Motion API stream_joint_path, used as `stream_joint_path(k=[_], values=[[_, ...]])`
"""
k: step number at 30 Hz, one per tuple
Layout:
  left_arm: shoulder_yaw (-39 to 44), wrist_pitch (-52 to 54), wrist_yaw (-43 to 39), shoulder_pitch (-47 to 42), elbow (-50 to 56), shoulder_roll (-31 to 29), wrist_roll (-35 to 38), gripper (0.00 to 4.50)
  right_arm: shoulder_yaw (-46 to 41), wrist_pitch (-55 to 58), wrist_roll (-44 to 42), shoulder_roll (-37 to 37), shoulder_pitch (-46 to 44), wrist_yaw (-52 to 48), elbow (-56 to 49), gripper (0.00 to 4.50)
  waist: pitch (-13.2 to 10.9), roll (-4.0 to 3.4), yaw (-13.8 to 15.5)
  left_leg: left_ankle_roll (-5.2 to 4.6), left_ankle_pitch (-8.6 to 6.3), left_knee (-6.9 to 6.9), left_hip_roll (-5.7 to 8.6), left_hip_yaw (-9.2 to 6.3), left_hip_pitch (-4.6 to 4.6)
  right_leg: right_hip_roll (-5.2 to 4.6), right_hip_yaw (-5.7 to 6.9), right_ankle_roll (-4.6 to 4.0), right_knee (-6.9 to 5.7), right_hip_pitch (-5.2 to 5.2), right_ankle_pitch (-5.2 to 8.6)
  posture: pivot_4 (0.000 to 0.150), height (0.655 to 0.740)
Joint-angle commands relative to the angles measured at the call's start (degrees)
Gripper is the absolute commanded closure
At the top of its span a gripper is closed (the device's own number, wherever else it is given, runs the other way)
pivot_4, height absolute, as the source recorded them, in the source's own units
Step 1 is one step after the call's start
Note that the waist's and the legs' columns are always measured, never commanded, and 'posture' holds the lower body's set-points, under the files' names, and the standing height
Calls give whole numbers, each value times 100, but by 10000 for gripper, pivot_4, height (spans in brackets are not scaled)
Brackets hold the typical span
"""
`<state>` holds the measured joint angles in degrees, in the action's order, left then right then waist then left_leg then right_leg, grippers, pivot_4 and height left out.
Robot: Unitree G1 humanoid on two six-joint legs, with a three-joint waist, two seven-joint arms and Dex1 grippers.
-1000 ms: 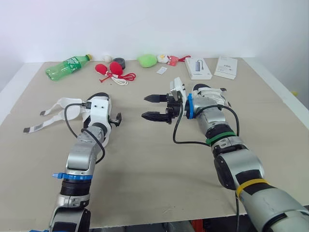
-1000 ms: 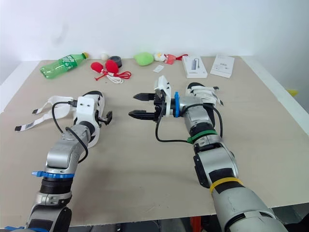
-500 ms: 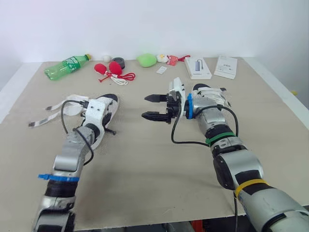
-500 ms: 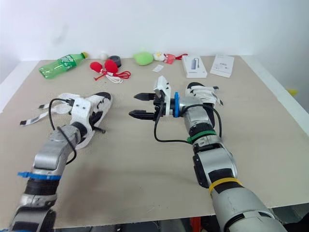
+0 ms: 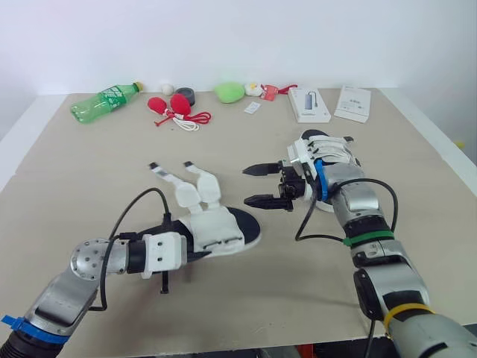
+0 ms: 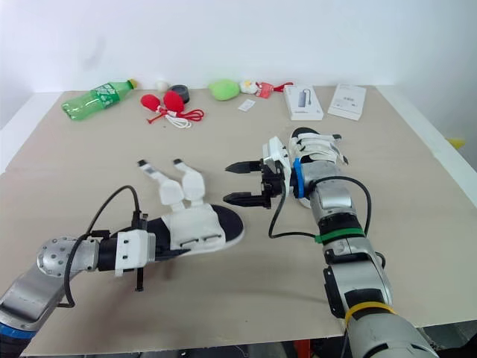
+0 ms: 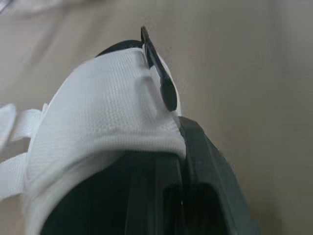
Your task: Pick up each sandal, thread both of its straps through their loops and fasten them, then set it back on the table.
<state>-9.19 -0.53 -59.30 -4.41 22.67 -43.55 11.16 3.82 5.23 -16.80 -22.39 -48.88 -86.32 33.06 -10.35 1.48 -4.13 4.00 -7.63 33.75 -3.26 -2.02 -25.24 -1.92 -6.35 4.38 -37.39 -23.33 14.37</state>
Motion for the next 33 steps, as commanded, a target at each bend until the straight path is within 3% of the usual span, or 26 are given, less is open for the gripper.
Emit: stream_joint_path(k=[1, 8, 17, 20, 22, 25, 28, 32, 33], values=[[-266, -681, -417, -361, -268, -2, -146, 44770, 35, 311, -252, -228, 323, -147, -982, 0, 0, 0, 6, -4, 2, 0, 0, 0, 3, 1, 0, -1, -1, 2, 3, 1500, 7400], [-383, -937, -462, -738, -796, 162, -265, 44770, 89, 337, -429, -738, 1072, -465, -1798, 0, 0, 1, 10, -7, 4, 20, -2, 4, 3, 1, -3, -9, -1, 9, 6, 1500, 7400], [-410, -638, -270, -657, -626, 347, -230, 44770, 14, 462, -521, -956, 1593, 1, -2193, 0, 1, 1, 5, -9, 5, 32, -5, 5, 4, 2, -3, -12, -4, 12, -1, 1500, 7400], [-387, -453, -255, -616, -534, 328, -187, 45000, 124, 476, -503, -974, 1658, -32, -2199, 7610, 1, 1, 4, -11, 7, 36, -5, 5, 4, 2, -4, -13, -4, 14, -4, 1500, 7400], [-365, -208, -354, -601, -428, 271, 1, 45000, 173, 465, -486, -973, 1664, -46, -2198, 17620, 1, 1, 3, -11, 7, 40, -6, 5, 4, 2, -4, -12, -4, 14, -4, 1500, 7400], [-289, 134, -472, -619, -254, 206, 299, 35945, 241, 448, -480, -954, 1638, -54, -2185, 32151, 0, 1, 1, -12, 7, 42, -7, 5, 4, 2, -4, -13, -5, 14, -5, 1500, 7400], [-106, 706, -623, -666, 18, 44, 810, 22637, 380, 429, -402, -940, 1569, -77, -2141, 45000, 0, 3, -1, -11, 7, 41, -7, 5, 4, 3, -4, -13, -6, 13, -5, 1500, 7400], [277, 1593, -736, -693, 434, -297, 1562, 1556, 661, 382, -132, -966, 1502, -42, -2035, 45000, -1, 4, -8, -11, 7, 41, -12, 5, 5, 7, -3, -15, -10, 11, -4, 1500, 7400], [378, 1734, -766, -678, 513, -390, 1696, 378, 725, 312, -43, -939, 1493, 3, -1975, 45000, -1, 4, -10, -11, 7, 41, -12, 5, 4, 7, -3, -15, -11, 10, -3, 1500, 7400]])
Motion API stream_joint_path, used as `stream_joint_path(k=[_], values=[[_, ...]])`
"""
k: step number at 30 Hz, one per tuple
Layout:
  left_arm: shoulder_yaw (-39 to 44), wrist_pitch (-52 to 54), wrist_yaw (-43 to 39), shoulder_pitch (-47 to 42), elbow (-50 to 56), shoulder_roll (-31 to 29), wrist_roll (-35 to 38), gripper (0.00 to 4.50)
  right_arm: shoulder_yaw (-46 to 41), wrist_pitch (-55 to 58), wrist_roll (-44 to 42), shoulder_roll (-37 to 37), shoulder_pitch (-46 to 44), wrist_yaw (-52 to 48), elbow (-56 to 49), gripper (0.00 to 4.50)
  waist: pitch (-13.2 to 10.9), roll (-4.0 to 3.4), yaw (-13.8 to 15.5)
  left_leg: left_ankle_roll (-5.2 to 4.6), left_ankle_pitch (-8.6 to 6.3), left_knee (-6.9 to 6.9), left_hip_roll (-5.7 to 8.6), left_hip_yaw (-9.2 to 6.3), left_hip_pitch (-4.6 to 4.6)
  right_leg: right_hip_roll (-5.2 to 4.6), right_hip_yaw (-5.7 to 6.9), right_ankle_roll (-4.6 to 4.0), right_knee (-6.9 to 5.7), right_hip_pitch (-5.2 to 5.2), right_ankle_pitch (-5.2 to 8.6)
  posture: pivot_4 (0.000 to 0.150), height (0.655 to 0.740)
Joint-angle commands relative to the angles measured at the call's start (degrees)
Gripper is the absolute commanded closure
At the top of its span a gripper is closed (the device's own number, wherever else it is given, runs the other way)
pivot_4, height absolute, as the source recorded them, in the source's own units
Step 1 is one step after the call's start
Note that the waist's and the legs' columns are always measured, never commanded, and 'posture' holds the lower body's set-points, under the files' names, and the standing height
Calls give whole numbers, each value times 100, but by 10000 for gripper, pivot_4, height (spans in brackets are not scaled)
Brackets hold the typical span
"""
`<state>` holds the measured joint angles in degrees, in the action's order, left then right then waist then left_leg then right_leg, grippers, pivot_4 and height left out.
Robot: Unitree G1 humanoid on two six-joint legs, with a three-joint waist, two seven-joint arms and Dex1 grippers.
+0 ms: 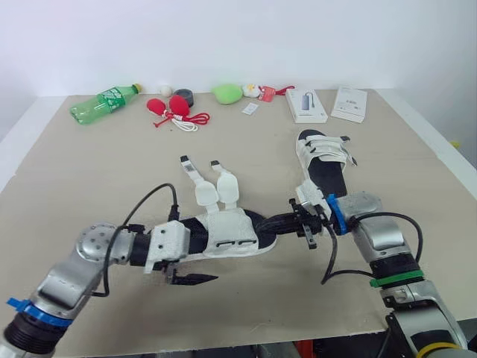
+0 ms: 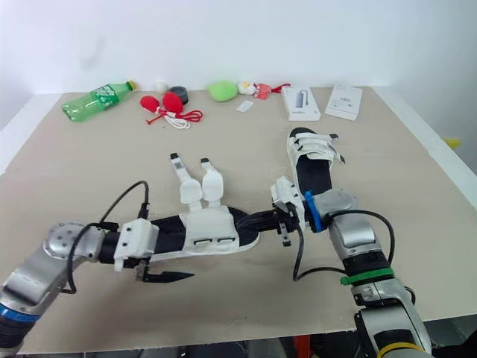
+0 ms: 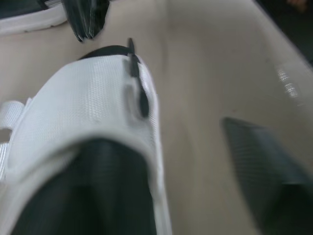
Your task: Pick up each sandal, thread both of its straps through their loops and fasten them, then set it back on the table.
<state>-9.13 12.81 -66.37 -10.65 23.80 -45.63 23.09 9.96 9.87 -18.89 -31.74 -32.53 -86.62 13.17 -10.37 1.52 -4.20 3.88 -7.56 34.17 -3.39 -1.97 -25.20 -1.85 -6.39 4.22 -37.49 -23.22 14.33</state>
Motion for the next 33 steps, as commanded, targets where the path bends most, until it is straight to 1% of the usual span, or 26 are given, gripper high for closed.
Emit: stream_joint_path(k=[1, 3, 5, 7, 11, 14, 18, 20, 23, 25, 27, 29, 31, 33], values=[[479, 600, -81, -34, 490, -281, 679, 378, 164, -185, 246, 29, -155, 99, 77, 45000, 0, 0, -4, 0, 0, 1, 0, 0, 0, 0, 0, 0, 0, 0, 0, 1500, 7400], [680, 998, -107, 8, 668, -459, 1044, 378, 241, -292, 372, 103, -189, 199, 207, 45000, -1, 3, -6, 0, 0, 2, 0, 1, 0, 0, 0, 0, -1, 0, 0, 1500, 7400], [802, 1234, -132, 73, 803, -632, 1234, 378, 316, -366, 490, 191, -263, 267, 393, 45000, -1, 3, -9, 0, 0, 2, -4, 1, 1, 3, 0, -1, -1, 0, 0, 1500, 7400], [870, 1278, -138, 180, 869, -736, 1240, 378, 330, -489, 569, 280, -376, 336, 637, 45000, -1, 3, -18, 0, 0, 2, -8, 3, 5, 7, 0, -4, -1, 0, -1, 1500, 7400], [991, 1257, -21, 236, 790, -722, 1157, 378, 298, -591, 596, 286, -552, 278, 888, 45000, -2, 4, -15, 1, 0, 2, -13, 3, 5, 13, 0, -9, -2, -1, -1, 1500, 7400], [1105, 1120, 38, 99, 403, -680, 1035, 378, 248, -678, 602, 251, -712, 232, 1078, 45000, -2, 4, -13, 1, 0, 6, -13, 3, 5, 13, 0, -10, -2, 1, -3, 1500, 7400], [1352, 1341, 418, -347, -219, -389, 1204, 378, 301, -691, 545, 296, -791, 103, 1037, 45000, -2, 4, -12, -1, 1, 11, -14, 3, 5, 16, 0, -12, -3, -1, -8, 1500, 7400], [1378, 1530, 741, -574, -523, -231, 1127, 378, 358, -662, 552, 324, -744, 77, 932, 45000, -2, 5, -12, -1, 1, 12, -15, 3, 3, 17, 0, -11, -3, 0, -8, 1500, 7400], [1452, 2245, 1384, -944, -973, 94, 1294, 378, 438, -742, 653, 334, -627, 97, 883, 45000, -2, 5, -10, -1, 0, 11, -15, 2, 3, 20, 0, -6, -5, 0, -7, 1500, 7400], [1484, 2742, 1610, -1068, -1145, 250, 1501, 378, 482, -839, 713, 315, -552, 89, 843, 45000, -2, 6, -10, -1, 0, 11, -15, 1, 2, 21, 0, 19, -10, -1, -17, 1500, 7400], [1493, 3134, 1767, -1115, -1251, 356, 1621, 378, 489, -844, 711, 306, -490, 97, 749, 45000, -2, 6, -12, 0, 0, 11, -15, -1, 1, 24, 0, 22, -15, -3, -15, 1500, 7400], [1442, 3894, 2011, -1264, -1475, 426, 1794, 378, 483, -817, 692, 293, -467, 105, 680, 45000, -2, 6, -14, 1, -2, 10, -16, -4, 2, 26, 0, 21, -20, -3, -12, 1500, 7400], [1550, 4364, 2259, -1407, -1783, 617, 1965, 378, 480, -832, 694, 279, -473, 110, 672, 45000, -2, 6, -11, 1, -2, 11, -16, -11, 3, 31, 0, 19, -33, -6, -9, 1500, 7400], [1867, 4842, 2666, -1659, -2160, 959, 2222, 378, 479, -868, 711, 265, -491, 116, 698, 45000, -3, 8, -11, 1, -2, 17, -16, -16, 7, 34, 1, 17, -49, -6, -5, 1500, 7400]])
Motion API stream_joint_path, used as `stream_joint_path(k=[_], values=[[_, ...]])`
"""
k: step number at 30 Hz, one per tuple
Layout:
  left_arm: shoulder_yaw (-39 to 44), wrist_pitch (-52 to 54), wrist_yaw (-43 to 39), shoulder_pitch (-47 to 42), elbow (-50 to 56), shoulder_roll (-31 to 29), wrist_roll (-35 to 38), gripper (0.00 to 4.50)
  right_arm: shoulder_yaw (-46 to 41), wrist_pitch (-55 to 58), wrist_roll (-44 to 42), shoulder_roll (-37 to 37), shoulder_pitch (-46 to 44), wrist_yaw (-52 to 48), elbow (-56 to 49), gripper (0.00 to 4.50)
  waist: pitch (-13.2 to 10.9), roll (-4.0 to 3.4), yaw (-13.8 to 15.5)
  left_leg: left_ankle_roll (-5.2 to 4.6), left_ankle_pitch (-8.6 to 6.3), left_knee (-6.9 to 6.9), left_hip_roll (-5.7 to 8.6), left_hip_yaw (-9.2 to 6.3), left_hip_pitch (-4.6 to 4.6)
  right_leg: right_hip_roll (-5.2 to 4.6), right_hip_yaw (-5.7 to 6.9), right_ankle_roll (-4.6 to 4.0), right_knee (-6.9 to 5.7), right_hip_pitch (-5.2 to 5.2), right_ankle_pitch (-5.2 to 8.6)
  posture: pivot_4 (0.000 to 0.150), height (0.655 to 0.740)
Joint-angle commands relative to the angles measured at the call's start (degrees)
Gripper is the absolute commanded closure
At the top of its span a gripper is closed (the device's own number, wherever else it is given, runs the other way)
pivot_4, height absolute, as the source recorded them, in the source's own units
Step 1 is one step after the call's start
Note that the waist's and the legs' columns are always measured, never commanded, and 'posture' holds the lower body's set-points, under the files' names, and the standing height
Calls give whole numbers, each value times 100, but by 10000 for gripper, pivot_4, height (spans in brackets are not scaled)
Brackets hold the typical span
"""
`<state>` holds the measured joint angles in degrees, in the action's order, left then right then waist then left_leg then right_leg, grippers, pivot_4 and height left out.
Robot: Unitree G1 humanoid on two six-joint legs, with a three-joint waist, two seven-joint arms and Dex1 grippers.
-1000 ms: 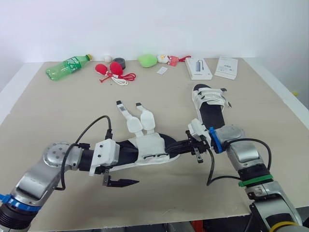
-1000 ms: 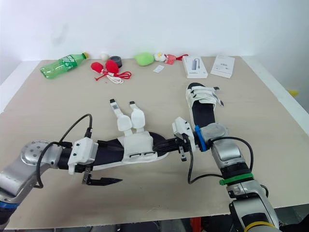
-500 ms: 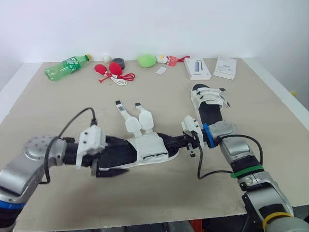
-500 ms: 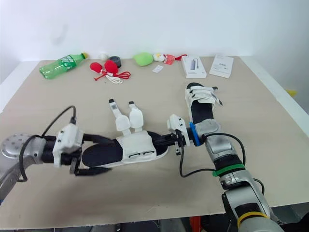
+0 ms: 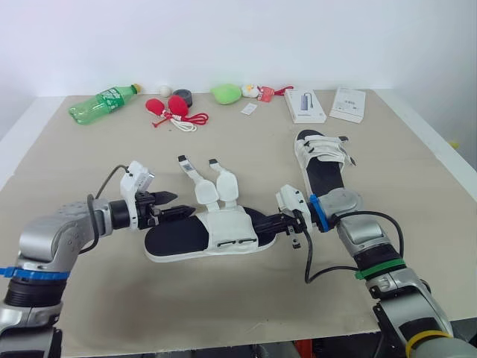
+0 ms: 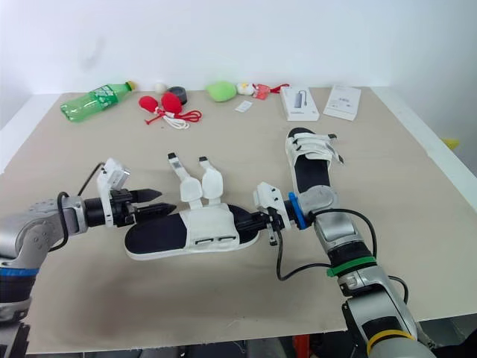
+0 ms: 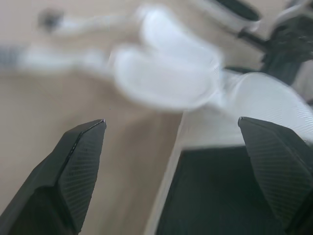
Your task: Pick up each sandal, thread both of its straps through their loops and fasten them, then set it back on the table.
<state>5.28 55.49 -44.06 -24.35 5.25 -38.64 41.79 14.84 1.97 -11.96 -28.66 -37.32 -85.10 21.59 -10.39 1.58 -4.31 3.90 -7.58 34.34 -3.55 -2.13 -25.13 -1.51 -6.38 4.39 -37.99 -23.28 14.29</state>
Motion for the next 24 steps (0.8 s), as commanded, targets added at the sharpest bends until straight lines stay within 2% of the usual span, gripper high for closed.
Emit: stream_joint_path(k=[1, 7, 11, 19, 24], values=[[489, 697, 540, -399, -497, 381, 378, 378, 0, -121, 35, -53, -17, -45, -138, 45000, -1, 2, 0, 0, 0, 3, 0, -2, 0, 1, 1, -1, -5, -1, 0, 1500, 7400], [1211, 1467, 1012, -1198, -1665, 1096, 929, 378, 5, -255, 26, -76, -13, -124, -167, 45000, 0, 4, 1, 4, 3, 12, 1, -6, 1, 2, 2, 1, -10, 3, -4, 1500, 7400], [1291, 1322, 1079, -1751, -2586, 1324, 751, 378, 9, -302, 35, -70, -25, -126, -143, 45000, 0, 4, 3, 5, 4, 11, 1, -13, 1, 4, 5, 1, -11, 4, -4, 1500, 7400], [1290, 354, 1188, -2718, -4604, 1664, 86, 378, 16, -313, 31, -90, 43, -103, -266, 45000, 0, 4, 2, 9, 5, 8, 2, -19, 0, 6, 8, 1, -10, 3, -4, 1500, 7400], [1253, -364, 946, -3205, -5622, 1762, -326, 378, 12, -306, 32, -152, 101, -99, -368, 45000, 0, 5, 2, 14, 8, 8, 2, -22, -1, 6, 12, 1, -10, 5, -4, 1500, 7400]])
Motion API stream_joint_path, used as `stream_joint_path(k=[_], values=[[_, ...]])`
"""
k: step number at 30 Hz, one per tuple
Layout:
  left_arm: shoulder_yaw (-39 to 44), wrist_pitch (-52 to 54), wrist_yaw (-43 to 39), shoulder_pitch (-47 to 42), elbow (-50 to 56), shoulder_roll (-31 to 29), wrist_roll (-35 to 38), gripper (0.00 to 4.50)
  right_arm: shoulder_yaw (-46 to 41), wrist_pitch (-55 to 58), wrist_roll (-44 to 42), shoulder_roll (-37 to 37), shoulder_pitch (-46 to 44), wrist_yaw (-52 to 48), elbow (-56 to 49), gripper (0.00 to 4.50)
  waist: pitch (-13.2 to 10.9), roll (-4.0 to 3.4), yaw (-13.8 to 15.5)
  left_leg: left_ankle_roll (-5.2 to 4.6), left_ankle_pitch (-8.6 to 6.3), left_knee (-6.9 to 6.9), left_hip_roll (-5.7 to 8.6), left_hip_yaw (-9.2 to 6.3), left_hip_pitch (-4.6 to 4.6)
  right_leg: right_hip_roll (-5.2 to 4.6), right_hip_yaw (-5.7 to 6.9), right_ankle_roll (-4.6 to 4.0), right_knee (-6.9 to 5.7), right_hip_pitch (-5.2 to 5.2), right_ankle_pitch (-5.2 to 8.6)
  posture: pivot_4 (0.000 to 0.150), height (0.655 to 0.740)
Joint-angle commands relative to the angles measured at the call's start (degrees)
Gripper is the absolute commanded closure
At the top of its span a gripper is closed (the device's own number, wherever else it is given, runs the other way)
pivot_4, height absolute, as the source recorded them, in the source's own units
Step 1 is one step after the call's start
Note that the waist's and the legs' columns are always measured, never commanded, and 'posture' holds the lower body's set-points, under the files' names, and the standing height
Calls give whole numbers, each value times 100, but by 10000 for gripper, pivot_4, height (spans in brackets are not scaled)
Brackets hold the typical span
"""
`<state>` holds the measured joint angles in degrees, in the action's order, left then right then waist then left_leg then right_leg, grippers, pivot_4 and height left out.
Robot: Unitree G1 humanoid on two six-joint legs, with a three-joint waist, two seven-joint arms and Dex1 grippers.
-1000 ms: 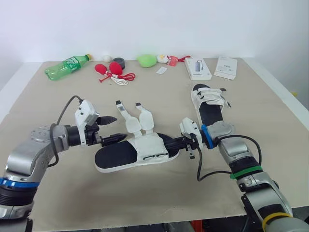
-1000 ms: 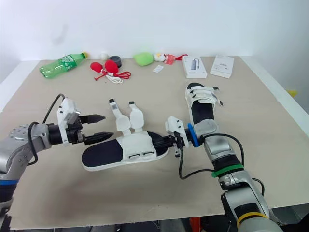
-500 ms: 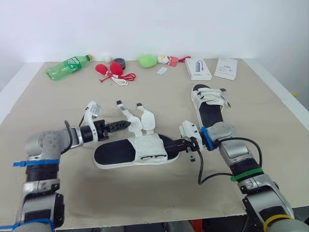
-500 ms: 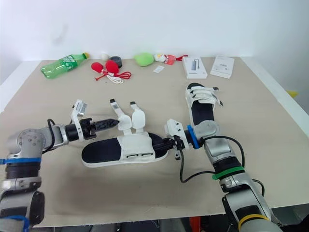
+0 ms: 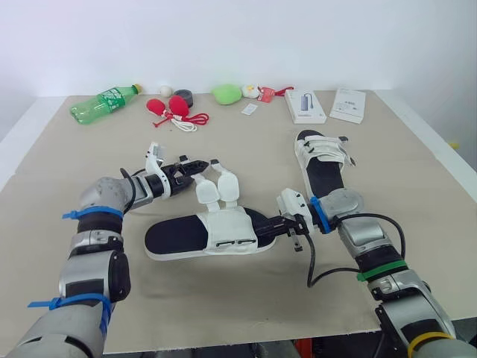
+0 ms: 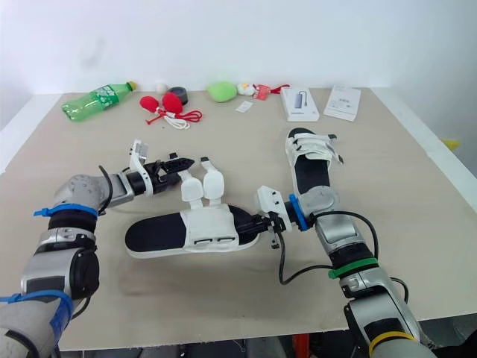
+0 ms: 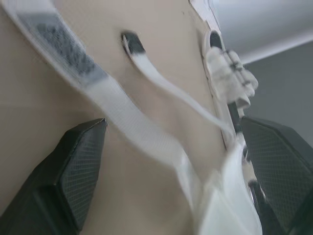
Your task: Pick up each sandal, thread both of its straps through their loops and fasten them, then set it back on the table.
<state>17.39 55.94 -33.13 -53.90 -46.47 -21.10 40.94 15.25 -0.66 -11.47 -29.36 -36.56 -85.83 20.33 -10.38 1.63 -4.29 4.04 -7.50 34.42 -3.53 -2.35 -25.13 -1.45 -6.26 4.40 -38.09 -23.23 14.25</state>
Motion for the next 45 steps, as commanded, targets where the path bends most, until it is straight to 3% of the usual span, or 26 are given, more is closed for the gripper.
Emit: stream_joint_path(k=[1, 4, 11, 14, 15, 20, 23, 29, 35, 41, 45], values=[[28, -541, -202, -350, -633, 27, -321, 378, -32, -37, -18, -93, 30, -24, -260, 45000, 0, 0, -1, 1, 0, 0, 0, -1, 0, 0, 0, 0, 0, 0, 0, 1500, 7400], [43, -952, -345, -580, -1067, 67, -512, 378, -32, -26, -18, -110, 38, -9, -288, 45000, 0, 0, 0, 4, 3, 0, 0, -2, 0, 0, 2, -1, 0, -1, 0, 1500, 7400], [-19, -1638, -558, -829, -1472, 116, -964, 33217, -27, 20, -20, -157, 87, -8, -377, 45000, -1, 1, -1, 6, 2, -6, 1, -5, -6, 0, 4, 1, 0, -5, 1, 1500, 7400], [-104, -1813, -740, -747, -1361, 122, -1131, 43186, -19, 41, -14, -168, 99, -8, -400, 45000, -1, 1, 0, 6, 2, -8, 1, -6, -6, 0, 4, 1, 0, -5, 2, 1500, 7400], [-177, -1922, -860, -698, -1254, 117, -1207, 44234, -18, 45, -13, -171, 104, -9, -405, 45000, -1, 1, 0, 6, 2, -8, 1, -7, -6, 0, 5, 1, 0, -5, 2, 1500, 7400], [-987, -3198, -1624, -60, 422, 115, -1822, 44234, -2, 45, -5, -189, 127, -23, -425, 45000, -1, 1, -1, 8, 3, -9, 1, -7, -6, 0, 5, 0, 0, -5, 2, 1500, 7400], [-1488, -4538, -1920, 608, 2145, 4, -2326, 44234, 3, 36, 6, -191, 106, -19, -404, 45000, -2, 1, 10, 11, 3, -13, 1, -7, -8, -1, 4, -1, 2, -4, 3, 1500, 7400], [-2393, -7170, -2685, 1741, 4399, -743, -3350, 44234, 23, -13, 29, -220, 104, -41, -351, 45000, -1, -1, 20, 14, 3, -17, 0, -3, 0, -2, -1, -6, 3, -2, 3, 1500, 7400], [-2880, -9939, -3392, 2290, 4775, -1637, -3706, 44234, 63, -68, 43, -238, 111, -94, -317, 45000, -1, 0, 17, 9, 6, -10, 0, 10, 5, -4, -14, -36, 3, 0, 14, 1500, 7400], [-3086, -10928, -3269, 2299, 4482, -1926, -3912, 44234, 94, -185, 97, -200, 29, -121, -143, 45000, -1, 0, 17, 6, 7, -7, -1, 17, 5, -6, -19, -37, 3, 1, 14, 1500, 7400], [-3091, -10754, -3108, 2250, 4439, -1938, -3832, 31582, 106, -226, 102, -196, -8, -155, -88, 45000, -1, 0, 16, 4, 9, -7, -1, 17, 5, -5, -19, -36, 2, 0, 14, 1500, 7400]])
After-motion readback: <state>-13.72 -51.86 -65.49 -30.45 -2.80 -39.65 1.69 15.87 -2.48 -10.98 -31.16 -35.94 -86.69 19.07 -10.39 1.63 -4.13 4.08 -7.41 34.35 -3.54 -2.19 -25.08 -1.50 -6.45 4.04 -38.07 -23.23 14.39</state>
